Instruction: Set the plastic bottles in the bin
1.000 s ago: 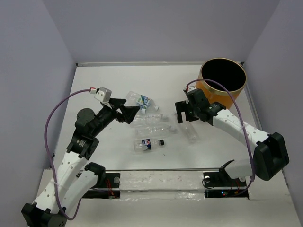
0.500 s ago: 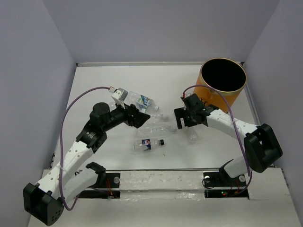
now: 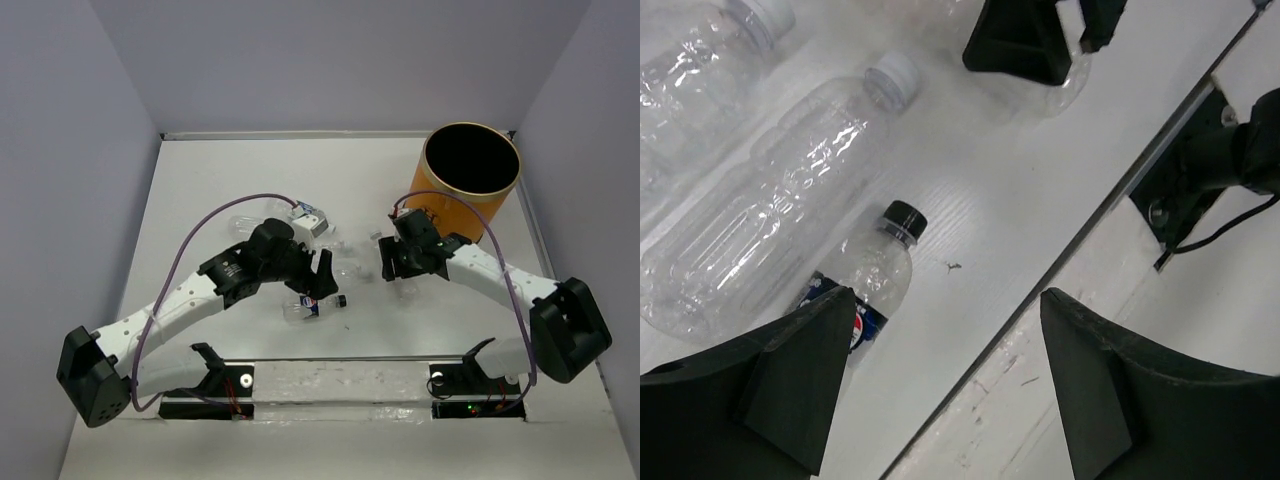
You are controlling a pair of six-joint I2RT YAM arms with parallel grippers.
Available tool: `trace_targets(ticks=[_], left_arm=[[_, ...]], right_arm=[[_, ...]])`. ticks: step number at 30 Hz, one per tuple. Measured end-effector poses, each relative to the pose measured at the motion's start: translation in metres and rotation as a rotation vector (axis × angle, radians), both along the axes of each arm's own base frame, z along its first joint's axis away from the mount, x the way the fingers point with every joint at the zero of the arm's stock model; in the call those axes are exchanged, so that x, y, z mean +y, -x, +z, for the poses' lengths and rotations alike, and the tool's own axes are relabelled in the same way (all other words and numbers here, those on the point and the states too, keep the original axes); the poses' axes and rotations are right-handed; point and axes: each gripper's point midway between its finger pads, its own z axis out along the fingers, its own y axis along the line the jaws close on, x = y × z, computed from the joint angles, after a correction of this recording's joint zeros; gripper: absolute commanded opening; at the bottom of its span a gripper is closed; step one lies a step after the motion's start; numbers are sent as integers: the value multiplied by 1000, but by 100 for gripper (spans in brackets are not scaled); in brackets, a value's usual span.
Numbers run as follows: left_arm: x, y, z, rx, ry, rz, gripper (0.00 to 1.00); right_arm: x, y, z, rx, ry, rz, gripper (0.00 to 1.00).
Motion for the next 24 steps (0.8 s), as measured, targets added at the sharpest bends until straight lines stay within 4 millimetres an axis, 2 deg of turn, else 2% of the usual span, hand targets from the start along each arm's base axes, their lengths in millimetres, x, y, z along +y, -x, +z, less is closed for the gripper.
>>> trace_targets(ticks=[4,9,11,12,14,15,17,20,22,24], left_arm=[[3,10,-14,35,-73,-10,89],[5,17,-34,100,-138,-26,92],[5,18,-41,117,-160,-26,97],[6,18,-45,124,-177,-22,99],[9,18,-53,133,-225,-7,99],[9,17,-55,132,-257,-1,99],[5,15,-58,116,-313,5,99],[-3,13,-61,78,-373,5,99],[-3,11,-64,52,-415,16,99],[-1,10,-71,38,-458,22,99]], right_arm=[[3,-1,28,-77,-55,1,38],[18,6,89,-210,-186,49,37],[28,7,124,-276,-256,79,36],[33,4,147,-321,-300,94,36],[44,-3,197,-426,-379,120,36],[46,-6,213,-462,-398,123,35],[50,-18,262,-580,-442,127,33],[45,-36,323,-748,-455,87,31],[33,-51,359,-868,-430,33,31],[17,-66,384,-952,-394,-24,31]])
